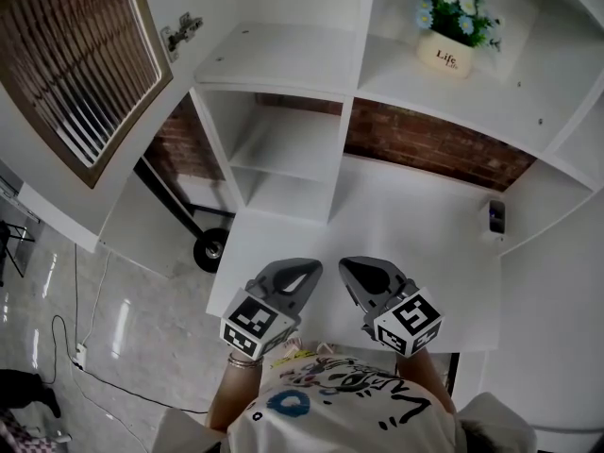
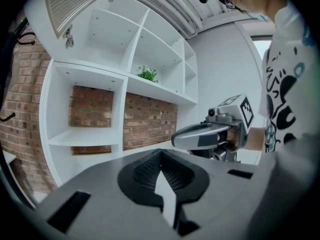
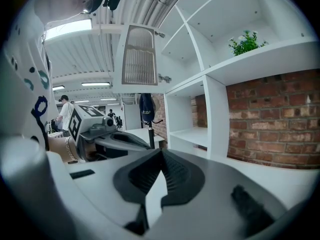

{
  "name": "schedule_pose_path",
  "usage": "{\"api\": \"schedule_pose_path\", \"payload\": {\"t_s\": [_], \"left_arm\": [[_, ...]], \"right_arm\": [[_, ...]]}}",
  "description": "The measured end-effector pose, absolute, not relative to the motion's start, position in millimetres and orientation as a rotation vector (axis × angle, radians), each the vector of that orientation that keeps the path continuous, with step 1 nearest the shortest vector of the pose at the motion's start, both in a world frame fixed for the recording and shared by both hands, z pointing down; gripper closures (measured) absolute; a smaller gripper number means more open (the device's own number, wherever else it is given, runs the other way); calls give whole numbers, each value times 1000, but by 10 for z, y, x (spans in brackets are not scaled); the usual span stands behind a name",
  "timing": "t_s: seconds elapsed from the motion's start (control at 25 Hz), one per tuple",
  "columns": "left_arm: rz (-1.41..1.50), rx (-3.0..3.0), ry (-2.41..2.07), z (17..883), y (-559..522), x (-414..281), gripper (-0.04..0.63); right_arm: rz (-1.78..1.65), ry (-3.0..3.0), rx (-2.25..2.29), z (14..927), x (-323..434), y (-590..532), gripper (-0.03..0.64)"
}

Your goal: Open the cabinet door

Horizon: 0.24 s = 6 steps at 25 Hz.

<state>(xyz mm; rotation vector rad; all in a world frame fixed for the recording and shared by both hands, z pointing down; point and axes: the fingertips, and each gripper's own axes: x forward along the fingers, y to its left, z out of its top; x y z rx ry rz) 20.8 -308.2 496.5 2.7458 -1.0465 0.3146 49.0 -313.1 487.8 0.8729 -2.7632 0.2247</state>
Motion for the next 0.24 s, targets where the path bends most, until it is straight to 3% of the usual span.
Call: {"api": "schedule_pose_path", "payload": {"t_s": [0.24], "left_arm": [[319,2749,-1034,5001,-3045,223,580]], "right_arm": [[220,-2771,864,4869,466,-3108,591]]}}
